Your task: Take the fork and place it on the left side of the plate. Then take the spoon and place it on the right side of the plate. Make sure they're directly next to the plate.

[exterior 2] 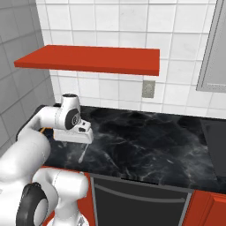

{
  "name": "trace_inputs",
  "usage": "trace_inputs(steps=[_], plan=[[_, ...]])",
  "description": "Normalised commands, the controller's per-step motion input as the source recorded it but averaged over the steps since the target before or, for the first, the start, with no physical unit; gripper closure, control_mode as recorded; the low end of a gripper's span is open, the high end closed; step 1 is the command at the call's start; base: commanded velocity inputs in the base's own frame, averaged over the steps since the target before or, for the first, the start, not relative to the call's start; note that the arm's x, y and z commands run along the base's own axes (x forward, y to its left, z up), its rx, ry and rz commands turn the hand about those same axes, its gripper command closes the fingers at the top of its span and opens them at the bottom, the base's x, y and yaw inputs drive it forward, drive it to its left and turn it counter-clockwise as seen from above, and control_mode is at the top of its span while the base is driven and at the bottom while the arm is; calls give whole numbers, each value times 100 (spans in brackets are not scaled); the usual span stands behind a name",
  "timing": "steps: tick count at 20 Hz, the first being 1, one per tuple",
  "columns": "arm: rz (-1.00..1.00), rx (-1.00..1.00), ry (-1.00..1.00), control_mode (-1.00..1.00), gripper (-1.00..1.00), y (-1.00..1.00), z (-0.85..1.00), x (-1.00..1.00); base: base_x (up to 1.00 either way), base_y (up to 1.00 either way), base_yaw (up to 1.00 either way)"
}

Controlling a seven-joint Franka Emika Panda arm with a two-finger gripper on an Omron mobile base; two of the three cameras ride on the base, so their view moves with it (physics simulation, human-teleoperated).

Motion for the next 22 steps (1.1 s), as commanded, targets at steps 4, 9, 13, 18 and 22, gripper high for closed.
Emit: trace_inputs(steps=[4, 9, 13, 18, 22], plan=[[1, 0, 0, -100, -100, -5, -39, 24, 0, 0, 0], [2, 0, 0, -100, -100, -11, -37, 23, 0, 0, 0], [4, 0, -2, -100, -100, -15, -33, 25, 0, 0, 0], [5, 0, -5, -100, -100, -14, -29, 22, 0, 0, 0], [5, 0, -8, -100, -100, -12, -25, 21, 0, 0, 0]])
